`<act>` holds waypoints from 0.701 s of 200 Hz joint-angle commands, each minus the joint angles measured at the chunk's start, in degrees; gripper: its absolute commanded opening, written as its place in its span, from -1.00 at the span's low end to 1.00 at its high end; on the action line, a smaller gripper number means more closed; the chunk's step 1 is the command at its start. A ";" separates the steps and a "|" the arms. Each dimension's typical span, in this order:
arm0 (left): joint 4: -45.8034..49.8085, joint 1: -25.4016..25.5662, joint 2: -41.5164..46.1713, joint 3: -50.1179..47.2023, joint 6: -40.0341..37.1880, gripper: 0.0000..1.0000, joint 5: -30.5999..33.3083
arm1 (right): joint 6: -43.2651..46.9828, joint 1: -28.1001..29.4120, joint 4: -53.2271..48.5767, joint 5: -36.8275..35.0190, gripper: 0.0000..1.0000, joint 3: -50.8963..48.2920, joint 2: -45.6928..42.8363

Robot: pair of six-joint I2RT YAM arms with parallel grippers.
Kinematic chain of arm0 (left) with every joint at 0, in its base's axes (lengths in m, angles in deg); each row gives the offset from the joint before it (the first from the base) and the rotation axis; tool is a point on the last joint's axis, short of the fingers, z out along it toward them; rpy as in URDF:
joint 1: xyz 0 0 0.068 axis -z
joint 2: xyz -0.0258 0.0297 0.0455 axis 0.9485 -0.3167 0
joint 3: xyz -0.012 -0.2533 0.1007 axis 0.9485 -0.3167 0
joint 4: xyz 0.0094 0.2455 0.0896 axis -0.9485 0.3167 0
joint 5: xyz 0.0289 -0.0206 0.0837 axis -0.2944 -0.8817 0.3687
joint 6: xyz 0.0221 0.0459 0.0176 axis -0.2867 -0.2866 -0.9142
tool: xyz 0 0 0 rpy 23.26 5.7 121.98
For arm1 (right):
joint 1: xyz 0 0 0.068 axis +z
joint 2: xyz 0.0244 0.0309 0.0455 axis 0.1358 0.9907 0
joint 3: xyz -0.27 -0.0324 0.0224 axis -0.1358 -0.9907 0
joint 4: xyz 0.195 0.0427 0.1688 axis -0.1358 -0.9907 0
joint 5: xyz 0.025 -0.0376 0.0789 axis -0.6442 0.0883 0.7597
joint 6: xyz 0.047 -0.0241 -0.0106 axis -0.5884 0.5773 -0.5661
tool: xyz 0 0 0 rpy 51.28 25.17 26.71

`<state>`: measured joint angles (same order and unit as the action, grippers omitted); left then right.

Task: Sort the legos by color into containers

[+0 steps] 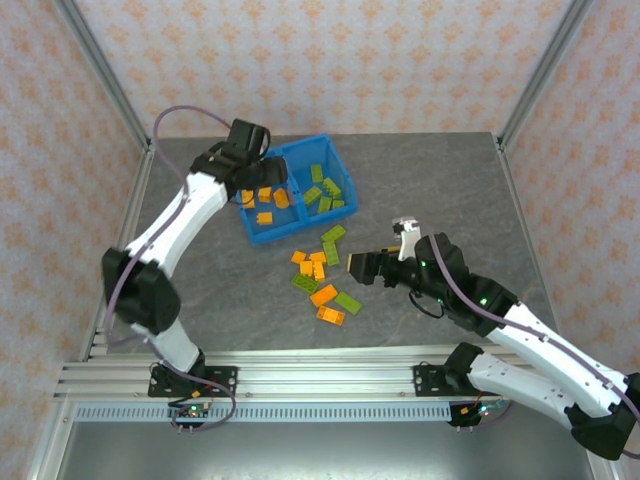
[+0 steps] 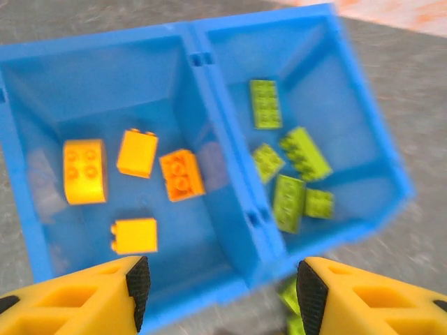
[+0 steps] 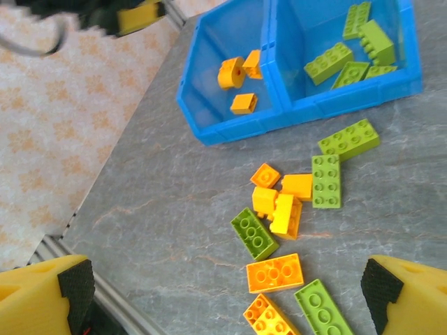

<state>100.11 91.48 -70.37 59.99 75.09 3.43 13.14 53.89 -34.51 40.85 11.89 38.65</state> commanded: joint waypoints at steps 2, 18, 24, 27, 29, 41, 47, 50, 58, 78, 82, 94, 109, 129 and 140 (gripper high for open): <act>-2.09 9.17 8.22 -10.70 0.35 0.21 -1.43 | -0.43 0.23 -2.47 -6.13 0.99 -0.28 -3.17; -4.73 16.65 12.28 -19.32 1.38 0.21 -2.03 | -0.05 0.23 -4.32 -6.05 0.99 -1.55 -5.82; -5.46 19.41 12.92 -21.99 2.17 0.22 -2.42 | 0.19 0.23 -5.07 -5.38 0.98 -1.97 -6.79; -5.69 20.76 13.01 -23.11 2.62 0.22 -2.48 | 0.11 0.23 -5.44 -5.10 0.99 -2.15 -7.44; -5.73 21.70 12.99 -23.78 2.99 0.22 -2.42 | 0.02 0.23 -5.76 -4.97 0.98 -2.24 -7.79; -4.07 26.74 11.83 -25.81 4.80 0.24 -0.59 | -0.98 0.23 -8.21 -5.44 0.99 -2.58 -9.96; -3.13 29.46 10.87 -26.22 5.38 0.25 1.07 | -1.63 0.23 -9.80 -6.46 0.99 -2.61 -10.92; -2.68 30.77 10.35 -26.38 5.51 0.27 1.84 | -1.94 0.23 -10.65 -6.98 0.99 -2.52 -11.37; -1.93 33.98 8.88 -26.75 5.90 0.35 3.60 | -2.42 0.23 -12.52 -8.18 0.98 -2.39 -12.60; -3.81 38.18 5.49 -28.48 8.81 0.64 1.55 | -3.75 0.23 -13.99 -10.38 0.99 -3.15 -15.64; -4.38 38.73 4.96 -28.88 9.57 0.78 1.25 | -4.10 0.23 -13.82 -10.71 0.99 -3.45 -16.20; -5.30 40.09 3.31 -29.41 10.24 0.91 1.45 | -4.93 0.19 -13.07 -11.19 0.99 -4.30 -17.51; -4.49 41.37 1.06 -29.12 9.71 0.94 4.07 | -5.69 0.23 -12.71 -11.38 0.99 -4.83 -18.01; -5.62 41.79 -1.46 -29.45 9.32 0.95 4.08 | -6.13 0.23 -12.40 -11.26 0.99 -4.98 -18.02; -7.18 41.85 -2.72 -29.77 9.54 0.95 3.18 | -6.20 0.23 -11.93 -11.25 0.99 -5.09 -17.95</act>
<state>95.72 133.01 -71.02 30.90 83.28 4.79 8.35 53.89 -46.07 31.32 7.50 20.99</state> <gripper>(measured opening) 0.974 0.993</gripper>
